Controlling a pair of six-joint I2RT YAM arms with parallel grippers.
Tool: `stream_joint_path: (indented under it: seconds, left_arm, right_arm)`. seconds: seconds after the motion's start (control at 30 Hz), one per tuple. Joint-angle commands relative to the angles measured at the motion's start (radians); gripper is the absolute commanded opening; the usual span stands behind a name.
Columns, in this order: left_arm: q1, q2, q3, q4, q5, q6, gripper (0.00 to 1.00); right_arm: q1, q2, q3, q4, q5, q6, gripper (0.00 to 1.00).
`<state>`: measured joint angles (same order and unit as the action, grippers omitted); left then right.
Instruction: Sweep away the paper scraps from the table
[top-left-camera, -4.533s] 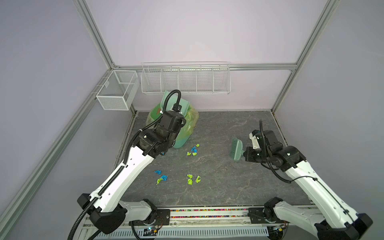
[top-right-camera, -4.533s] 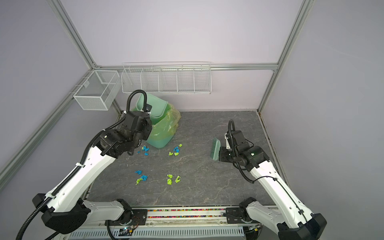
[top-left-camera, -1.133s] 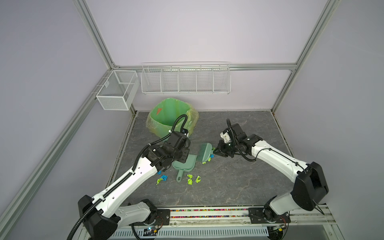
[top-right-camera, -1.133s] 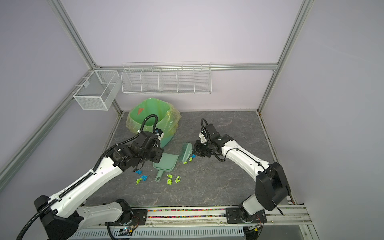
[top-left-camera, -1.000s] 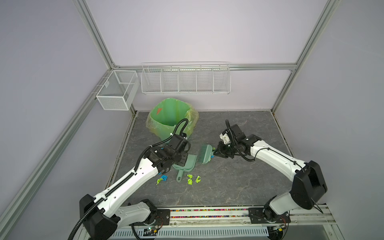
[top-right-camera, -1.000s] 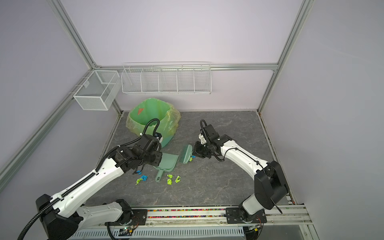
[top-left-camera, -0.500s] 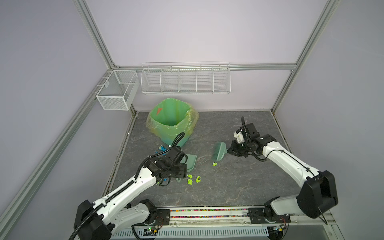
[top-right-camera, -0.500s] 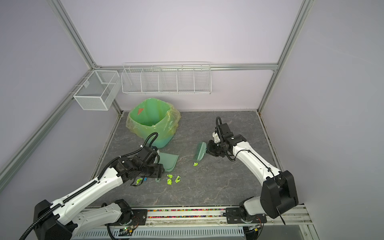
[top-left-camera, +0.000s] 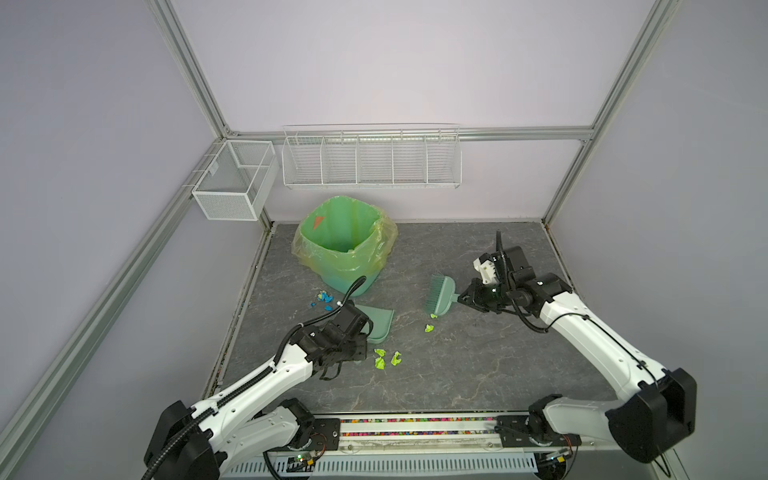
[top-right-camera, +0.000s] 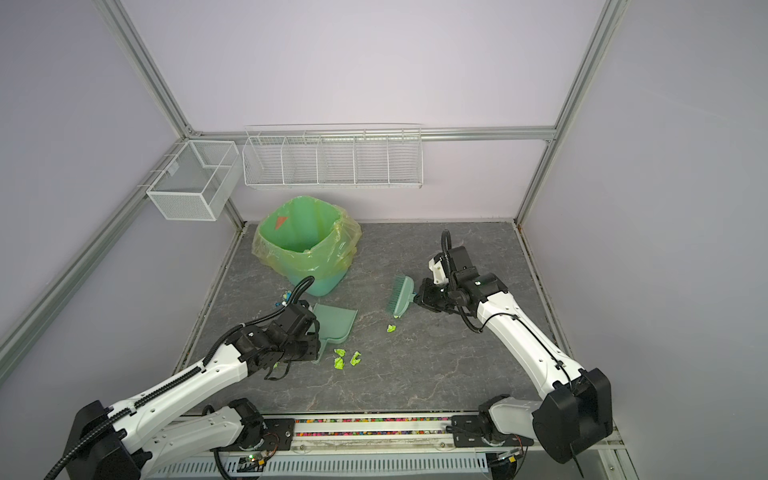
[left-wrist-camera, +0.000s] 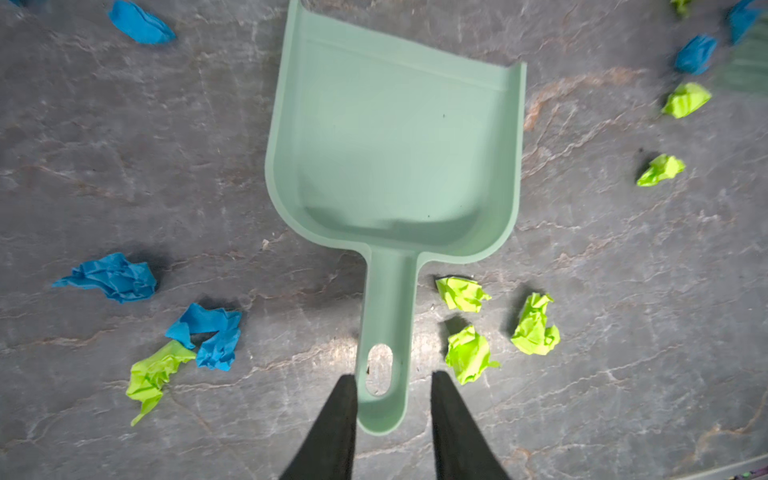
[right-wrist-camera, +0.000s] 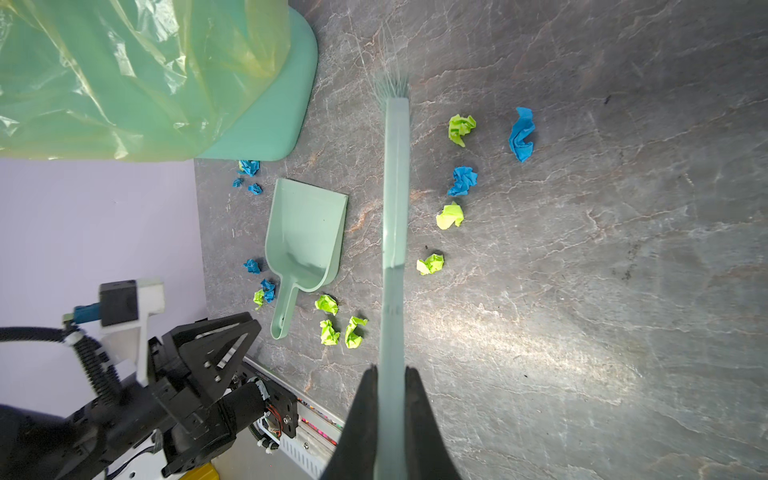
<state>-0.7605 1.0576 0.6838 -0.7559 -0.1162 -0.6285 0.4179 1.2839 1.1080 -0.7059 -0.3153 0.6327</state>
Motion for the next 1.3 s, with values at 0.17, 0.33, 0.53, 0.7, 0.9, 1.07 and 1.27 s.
stream_joint_path:
  seconds: [0.17,0.33,0.53,0.7,0.9,1.07,1.27]
  left_arm:
    - [0.000,0.071,-0.015,0.025,-0.055,-0.031,0.29]
    - [0.001,0.097,-0.029,0.029,-0.023,-0.031,0.27]
    - [0.001,0.104,-0.047,0.025,-0.006,-0.050,0.23]
    - [0.001,0.105,-0.060,0.044,-0.003,-0.066,0.21]
    - [0.001,0.116,-0.061,0.046,0.003,-0.062,0.13]
    - [0.002,0.120,-0.063,0.051,0.006,-0.064,0.07]
    - [0.001,0.115,-0.057,0.054,0.004,-0.052,0.01]
  right_arm:
    - [-0.001,-0.024,-0.029,0.020,-0.029,0.029,0.07]
    - [-0.001,-0.029,-0.033,0.024,-0.027,0.032,0.07]
    - [-0.001,-0.021,-0.032,0.031,-0.028,0.033,0.07]
    - [-0.002,-0.018,-0.034,0.039,-0.030,0.038,0.07]
    - [-0.002,-0.014,-0.031,0.039,-0.030,0.035,0.07]
    - [-0.001,-0.012,-0.033,0.040,-0.032,0.036,0.07]
    - [-0.001,-0.017,-0.028,0.036,-0.031,0.036,0.07]
